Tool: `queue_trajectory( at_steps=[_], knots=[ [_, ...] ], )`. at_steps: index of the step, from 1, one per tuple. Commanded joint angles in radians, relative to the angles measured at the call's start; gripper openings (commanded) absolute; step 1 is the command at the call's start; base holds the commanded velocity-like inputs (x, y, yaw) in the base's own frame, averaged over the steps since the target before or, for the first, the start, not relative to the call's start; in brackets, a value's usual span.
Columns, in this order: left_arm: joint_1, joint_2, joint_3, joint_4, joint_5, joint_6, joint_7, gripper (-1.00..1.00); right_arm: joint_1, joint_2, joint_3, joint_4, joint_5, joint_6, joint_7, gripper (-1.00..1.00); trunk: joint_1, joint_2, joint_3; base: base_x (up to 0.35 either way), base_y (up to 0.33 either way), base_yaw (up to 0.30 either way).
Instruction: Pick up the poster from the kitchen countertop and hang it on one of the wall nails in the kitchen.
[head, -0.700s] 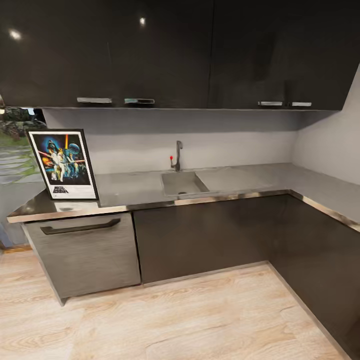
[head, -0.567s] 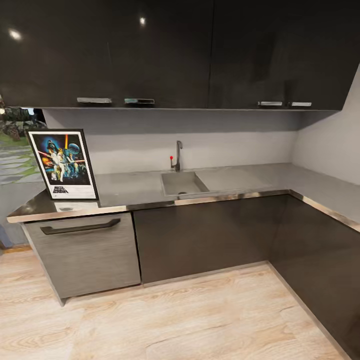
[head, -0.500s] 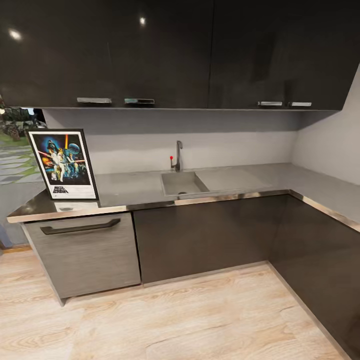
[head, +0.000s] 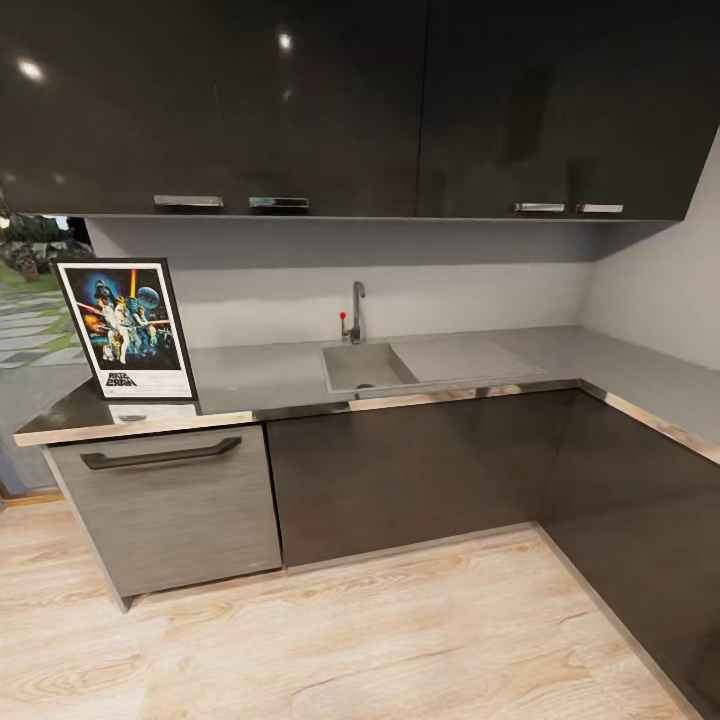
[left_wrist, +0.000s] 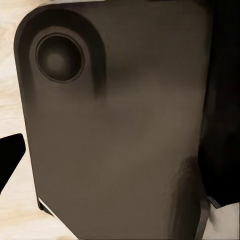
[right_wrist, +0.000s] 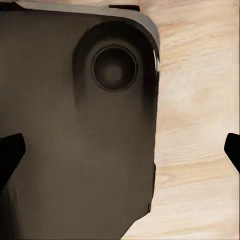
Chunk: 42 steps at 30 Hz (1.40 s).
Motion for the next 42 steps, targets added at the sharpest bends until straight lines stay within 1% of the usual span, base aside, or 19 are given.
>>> queue_trajectory(
  at_steps=[1,2,5,6,9,10,11,13,14,16,17,18,21,24,29,33,36,42],
  knots=[
    [0.0,-0.001,0.0,-0.007,0.0,-0.007,0.001,1.0,-0.006,-0.006,0.0,-0.006,0.001,-0.001,0.0,1.0,0.0,0.0,-0.001,0.0,0.0,0.0],
    [0.0,-0.001,0.0,-0.008,0.0,-0.053,0.001,1.0,-0.007,-0.036,0.0,-0.101,0.001,-0.001,0.0,1.0,0.0,0.0,-0.001,0.0,0.0,0.0],
    [0.0,-0.002,0.0,-0.01,0.0,-0.07,0.001,1.0,-0.012,-0.039,0.0,-0.107,0.002,-0.002,0.0,1.0,0.0,0.0,-0.001,0.0,0.0,0.0],
    [0.0,0.002,0.0,-0.042,-0.002,-0.163,0.001,1.0,-0.056,-0.056,0.0,-0.12,0.003,-0.033,-0.003,1.0,0.0,0.0,-0.001,0.0,0.0,0.0],
    [0.0,0.005,0.003,-0.091,-0.004,-0.18,0.001,1.0,-0.068,-0.078,-0.001,-0.149,0.003,-0.066,-0.003,1.0,0.0,0.0,-0.001,0.0,0.0,0.0],
    [0.0,0.013,0.005,-0.127,-0.004,-0.186,0.001,1.0,-0.073,-0.093,-0.001,-0.193,0.003,-0.082,-0.002,1.0,0.0,0.0,-0.001,0.0,0.0,0.0],
    [0.0,0.026,0.004,-0.161,-0.005,-0.191,0.0,1.0,-0.076,-0.104,-0.001,-0.248,0.003,-0.093,-0.002,1.0,0.0,0.0,-0.001,0.0,0.0,0.0],
    [0.0,0.04,0.003,-0.198,-0.005,-0.194,0.0,1.0,-0.078,-0.111,-0.001,-0.303,0.003,-0.1,-0.003,1.0,0.0,0.0,-0.001,0.0,0.0,0.0],
    [0.0,0.049,0.003,-0.244,-0.006,-0.196,0.0,1.0,-0.079,-0.117,-0.002,-0.352,0.003,-0.105,-0.003,1.0,0.0,0.0,-0.001,0.0,0.0,0.0],
    [0.0,0.056,0.002,-0.295,-0.007,-0.197,-0.001,1.0,-0.08,-0.121,-0.003,-0.394,0.003,-0.108,-0.003,1.0,0.0,0.0,-0.001,0.0,0.0,0.0],
    [0.0,0.06,0.003,-0.346,-0.008,-0.197,-0.001,1.0,-0.08,-0.123,-0.003,-0.427,0.003,-0.11,-0.004,1.0,0.0,0.0,-0.001,0.0,0.0,0.0],
    [0.0,0.06,0.003,-0.346,-0.008,-0.197,-0.001,1.0,-0.08,-0.123,-0.003,-0.427,0.003,-0.11,-0.004,1.0,0.0,0.0,-0.001,0.0,0.0,0.0],
    [0.0,0.068,0.004,-0.415,-0.009,-0.197,-0.001,1.0,-0.081,-0.125,-0.004,-0.463,0.002,-0.113,-0.004,1.0,0.0,0.0,-0.001,0.0,0.0,0.0],
    [0.0,0.073,0.003,-0.455,-0.01,-0.197,-0.001,1.0,-0.078,-0.126,-0.004,-0.475,0.002,-0.116,-0.004,1.0,0.0,0.0,-0.001,0.0,0.0,0.025],
    [0.0,0.075,0.003,-0.486,-0.01,-0.196,0.001,1.0,-0.07,-0.126,-0.003,-0.476,0.001,-0.117,-0.004,1.0,0.0,0.0,-0.003,0.0,0.0,0.176],
    [0.0,0.078,0.008,-0.488,-0.01,-0.198,0.001,1.0,-0.068,-0.126,-0.003,-0.476,0.001,-0.118,-0.005,1.0,0.0,0.0,-0.004,0.0,0.0,0.243],
    [0.0,0.088,0.009,-0.488,-0.008,-0.199,0.001,1.0,-0.067,-0.126,-0.003,-0.476,0.0,-0.118,-0.007,1.0,0.0,0.0,-0.006,0.0,0.0,0.261],
    [0.0,0.091,0.01,-0.488,-0.007,-0.2,0.001,1.0,-0.067,-0.125,-0.002,-0.475,0.0,-0.12,-0.022,1.0,0.0,0.0,-0.008,0.0,0.0,0.269]
  ],
)
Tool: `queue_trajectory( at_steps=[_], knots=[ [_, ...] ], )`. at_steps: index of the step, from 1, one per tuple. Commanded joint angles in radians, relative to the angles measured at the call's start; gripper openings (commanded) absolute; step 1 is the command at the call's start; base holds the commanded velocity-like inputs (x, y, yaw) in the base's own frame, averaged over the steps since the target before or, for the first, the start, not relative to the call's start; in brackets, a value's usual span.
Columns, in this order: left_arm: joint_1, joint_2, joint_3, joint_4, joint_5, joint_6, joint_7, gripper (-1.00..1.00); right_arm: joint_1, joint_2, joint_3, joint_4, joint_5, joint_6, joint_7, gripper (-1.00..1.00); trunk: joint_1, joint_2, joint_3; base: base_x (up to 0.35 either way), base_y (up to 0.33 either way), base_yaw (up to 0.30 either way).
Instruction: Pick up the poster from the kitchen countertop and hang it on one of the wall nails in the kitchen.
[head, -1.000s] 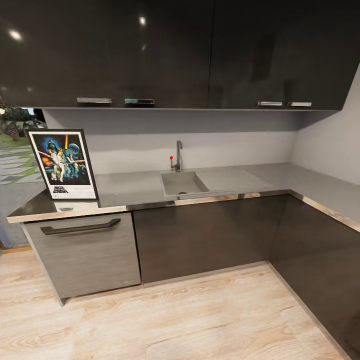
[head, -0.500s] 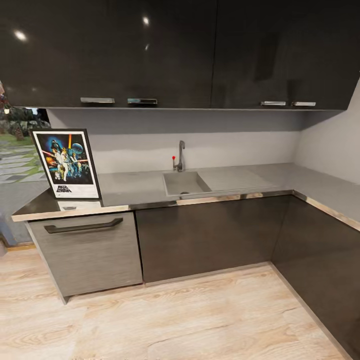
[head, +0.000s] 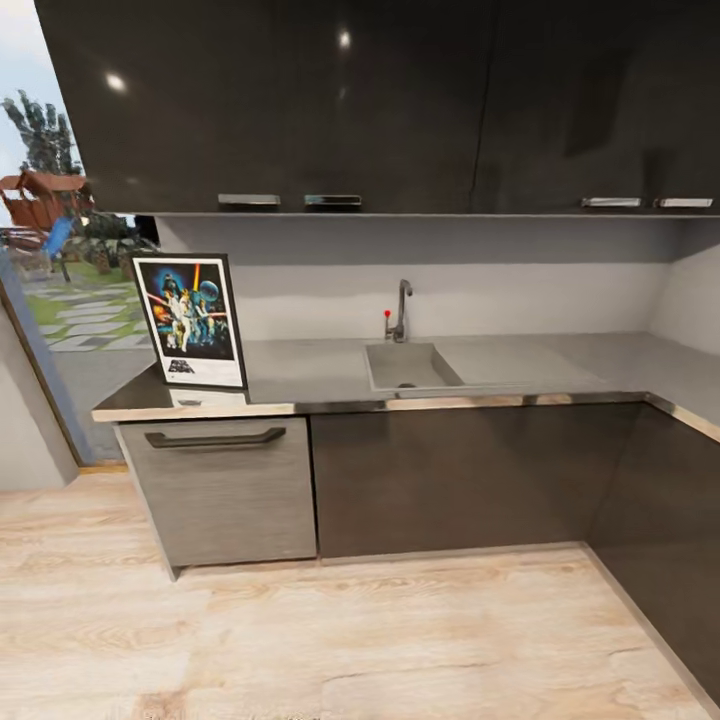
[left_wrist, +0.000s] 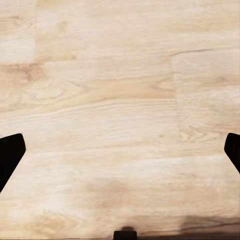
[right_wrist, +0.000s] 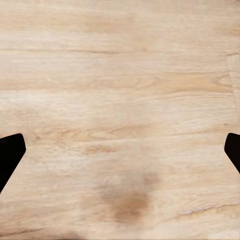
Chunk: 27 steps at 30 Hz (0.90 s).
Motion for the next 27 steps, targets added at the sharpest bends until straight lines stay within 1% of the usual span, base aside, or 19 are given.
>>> queue_trajectory(
  at_steps=[1,10,27],
  knots=[
    [0.0,0.0,0.001,-0.001,0.0,-0.002,0.001,1.0,-0.001,0.0,0.0,0.001,0.001,-0.003,-0.006,1.0,0.0,0.0,-0.001,0.0,0.0,0.271],
    [0.0,0.001,0.001,-0.002,0.0,-0.002,0.001,1.0,0.0,0.002,0.001,0.001,0.002,-0.003,-0.025,1.0,0.0,0.0,-0.005,0.0,0.0,0.272],
    [0.0,0.0,0.001,-0.001,0.0,-0.002,0.001,1.0,0.001,0.006,0.003,0.004,0.004,-0.002,-0.027,1.0,0.0,0.0,-0.013,0.0,0.0,0.272]
  ],
)
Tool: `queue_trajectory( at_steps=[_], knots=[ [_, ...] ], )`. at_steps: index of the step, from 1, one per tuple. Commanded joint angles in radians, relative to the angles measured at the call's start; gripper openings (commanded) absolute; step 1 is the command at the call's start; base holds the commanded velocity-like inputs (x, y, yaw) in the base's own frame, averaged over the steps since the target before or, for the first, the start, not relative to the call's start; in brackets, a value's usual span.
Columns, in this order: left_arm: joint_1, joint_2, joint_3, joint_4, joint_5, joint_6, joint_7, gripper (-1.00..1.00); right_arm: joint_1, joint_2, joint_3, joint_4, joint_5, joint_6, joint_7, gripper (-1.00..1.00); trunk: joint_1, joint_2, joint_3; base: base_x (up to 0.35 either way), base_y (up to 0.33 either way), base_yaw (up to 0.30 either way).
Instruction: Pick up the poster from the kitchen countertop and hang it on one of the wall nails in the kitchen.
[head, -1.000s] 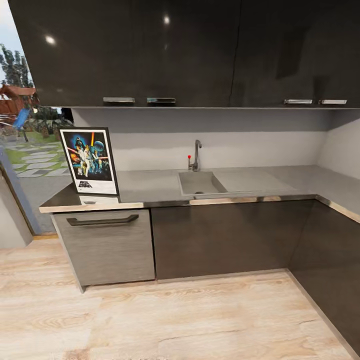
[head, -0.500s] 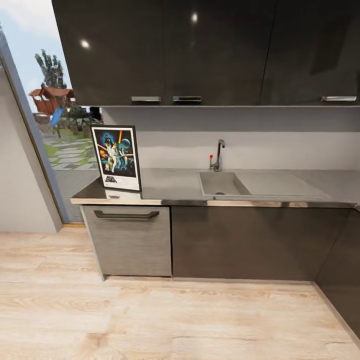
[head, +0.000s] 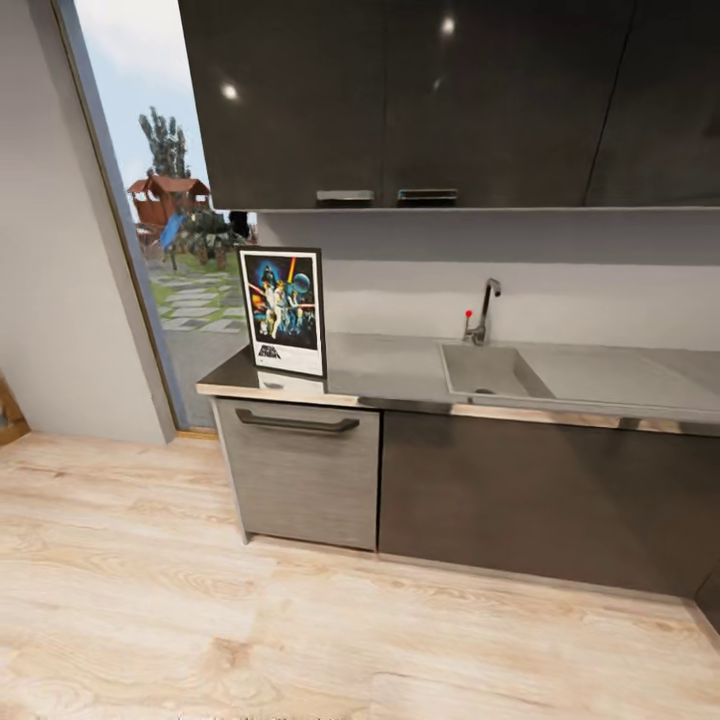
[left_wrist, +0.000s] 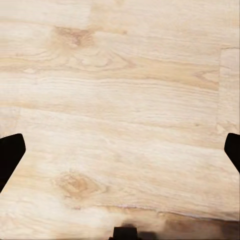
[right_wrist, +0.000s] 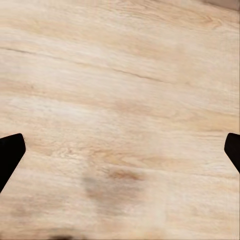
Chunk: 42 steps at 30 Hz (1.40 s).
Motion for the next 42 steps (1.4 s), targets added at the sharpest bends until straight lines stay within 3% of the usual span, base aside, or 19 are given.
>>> queue_trajectory(
  at_steps=[1,22,30,42],
  knots=[
    [0.0,0.0,0.001,-0.001,0.0,-0.001,0.001,1.0,-0.001,0.0,0.0,0.001,0.001,-0.003,-0.002,1.0,0.0,0.0,-0.001,0.0,0.0,0.272],
    [0.0,0.001,0.001,-0.001,0.0,-0.001,0.001,1.0,-0.001,0.0,0.0,0.039,0.001,-0.003,-0.001,1.0,0.0,0.0,-0.011,0.01,0.01,0.272],
    [0.0,0.001,0.001,-0.001,0.0,-0.001,-0.001,1.0,-0.001,0.0,0.006,0.105,0.036,-0.003,0.0,1.0,0.0,0.0,-0.012,0.201,0.222,0.067],
    [0.0,0.001,0.001,-0.002,0.0,-0.001,-0.001,1.0,0.0,0.002,0.005,0.108,0.04,-0.004,-0.001,1.0,0.0,0.0,-0.015,0.249,0.269,0.225]
  ],
)
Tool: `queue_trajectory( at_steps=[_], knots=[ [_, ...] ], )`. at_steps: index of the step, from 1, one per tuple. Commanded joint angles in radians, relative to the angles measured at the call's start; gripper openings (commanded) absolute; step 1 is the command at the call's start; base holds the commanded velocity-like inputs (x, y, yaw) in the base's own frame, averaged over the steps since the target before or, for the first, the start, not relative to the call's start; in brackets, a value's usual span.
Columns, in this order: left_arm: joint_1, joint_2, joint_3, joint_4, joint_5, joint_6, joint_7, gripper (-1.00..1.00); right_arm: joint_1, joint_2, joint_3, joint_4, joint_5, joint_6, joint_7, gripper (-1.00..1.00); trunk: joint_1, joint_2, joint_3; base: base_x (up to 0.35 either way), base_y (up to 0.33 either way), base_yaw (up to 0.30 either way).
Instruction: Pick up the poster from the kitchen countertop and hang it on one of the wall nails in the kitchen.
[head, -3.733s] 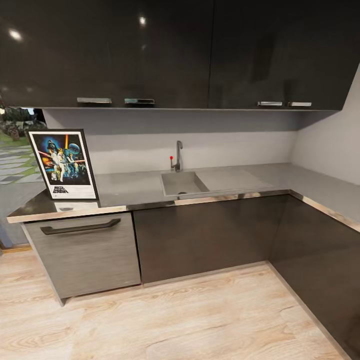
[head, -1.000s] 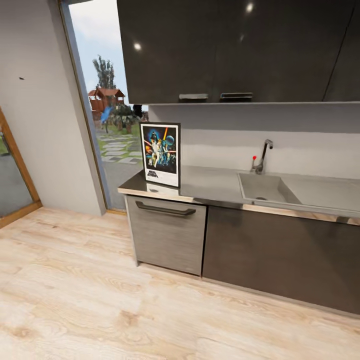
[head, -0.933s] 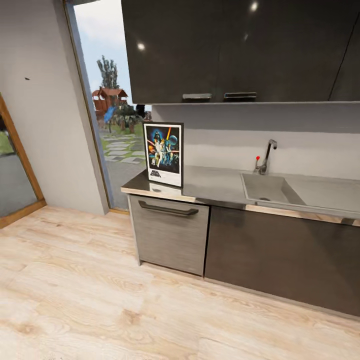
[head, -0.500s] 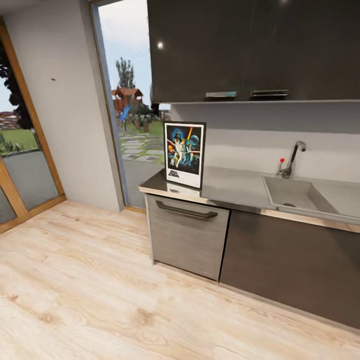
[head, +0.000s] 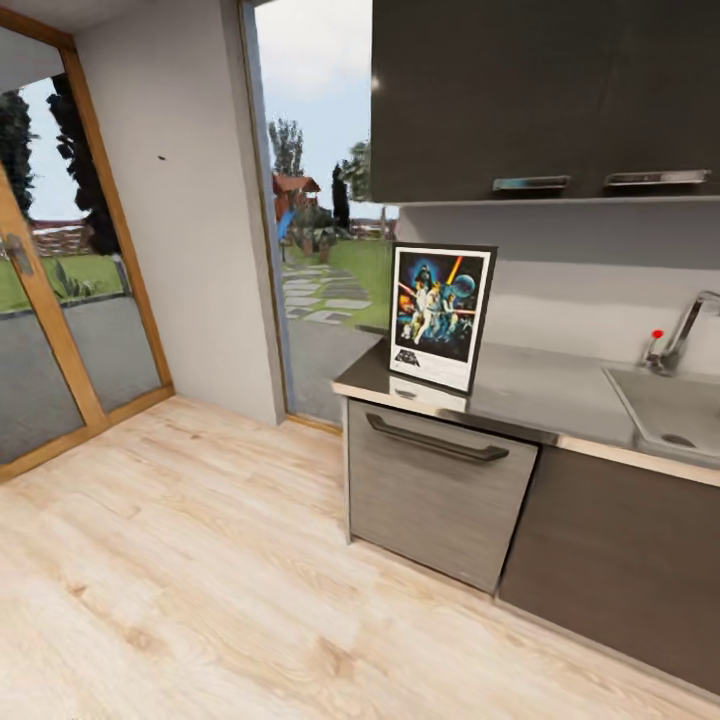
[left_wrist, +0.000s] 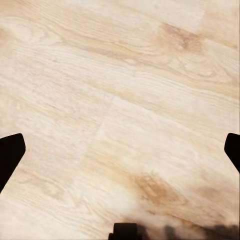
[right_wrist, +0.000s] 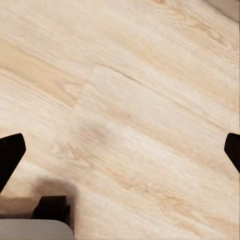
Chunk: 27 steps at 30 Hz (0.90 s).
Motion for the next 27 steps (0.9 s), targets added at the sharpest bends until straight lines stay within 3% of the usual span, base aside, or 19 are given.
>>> queue_trajectory(
  at_steps=[1,12,27],
  knots=[
    [0.0,0.0,0.001,-0.001,0.0,-0.002,0.0,1.0,0.0,0.0,0.001,0.0,0.005,-0.002,-0.004,1.0,0.001,0.0,-0.001,0.281,0.224,0.142],
    [0.0,0.0,0.001,-0.001,0.0,-0.002,0.0,1.0,-0.001,-0.002,0.002,0.004,0.03,0.001,-0.002,1.0,0.001,0.0,-0.002,0.292,0.204,0.027],
    [0.0,0.0,0.001,0.0,0.0,-0.002,0.0,1.0,0.0,-0.002,0.002,0.004,0.032,-0.001,-0.002,1.0,0.001,0.0,-0.002,0.291,0.212,0.0]
  ],
)
